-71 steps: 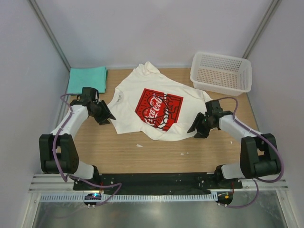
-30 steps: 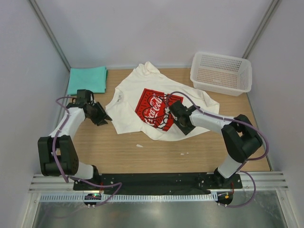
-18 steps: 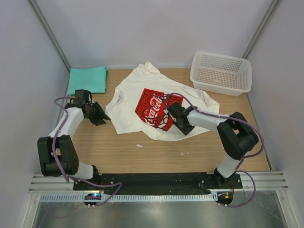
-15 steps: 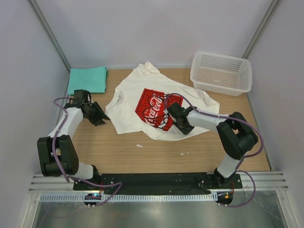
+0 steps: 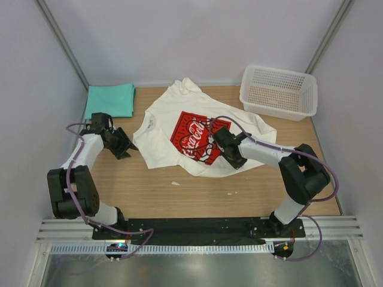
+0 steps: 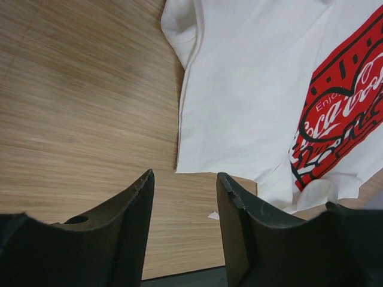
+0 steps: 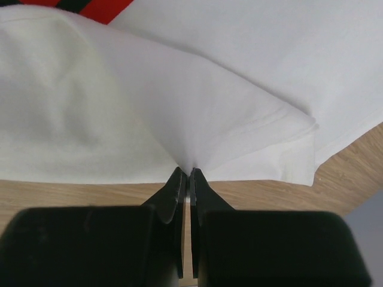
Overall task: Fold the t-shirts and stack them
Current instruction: Flatten the tshirt out
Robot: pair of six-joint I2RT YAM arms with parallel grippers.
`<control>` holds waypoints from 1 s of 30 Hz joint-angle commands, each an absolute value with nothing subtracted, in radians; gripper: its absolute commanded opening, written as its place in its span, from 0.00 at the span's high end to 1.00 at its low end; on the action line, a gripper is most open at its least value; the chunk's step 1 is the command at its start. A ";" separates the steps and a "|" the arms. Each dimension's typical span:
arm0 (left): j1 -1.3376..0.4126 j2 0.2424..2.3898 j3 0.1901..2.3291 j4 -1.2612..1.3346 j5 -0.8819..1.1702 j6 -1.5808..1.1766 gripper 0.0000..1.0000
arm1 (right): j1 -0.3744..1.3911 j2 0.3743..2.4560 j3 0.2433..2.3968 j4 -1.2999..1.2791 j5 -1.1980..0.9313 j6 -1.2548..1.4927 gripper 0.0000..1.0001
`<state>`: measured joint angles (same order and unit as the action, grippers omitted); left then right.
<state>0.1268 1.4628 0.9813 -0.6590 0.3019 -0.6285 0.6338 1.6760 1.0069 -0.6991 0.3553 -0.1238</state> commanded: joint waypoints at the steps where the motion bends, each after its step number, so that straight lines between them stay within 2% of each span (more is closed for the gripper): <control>1: 0.133 1.488 1.026 -0.615 0.333 -0.643 0.52 | 0.637 1.585 1.061 -0.750 0.379 -0.086 0.99; 6: 0.133 1.566 1.069 -0.586 0.334 -0.604 0.62 | 0.606 1.424 1.034 -0.683 0.270 0.083 0.99; 12: 0.133 1.682 1.166 -0.603 0.275 -0.477 0.62 | 0.565 1.330 0.954 -0.609 0.143 0.219 0.98; 16: 0.133 1.759 1.239 -0.601 0.281 -0.405 0.63 | 0.561 1.313 0.946 -0.630 0.147 0.219 0.98; 30: 0.133 1.937 1.368 -0.565 0.316 -0.466 0.68 | 0.552 1.273 0.911 -0.634 0.137 0.232 0.98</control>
<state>0.1272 1.9217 1.3331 -0.5907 0.2848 -0.4629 0.5564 1.3041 0.9100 -0.6518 0.1413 0.2173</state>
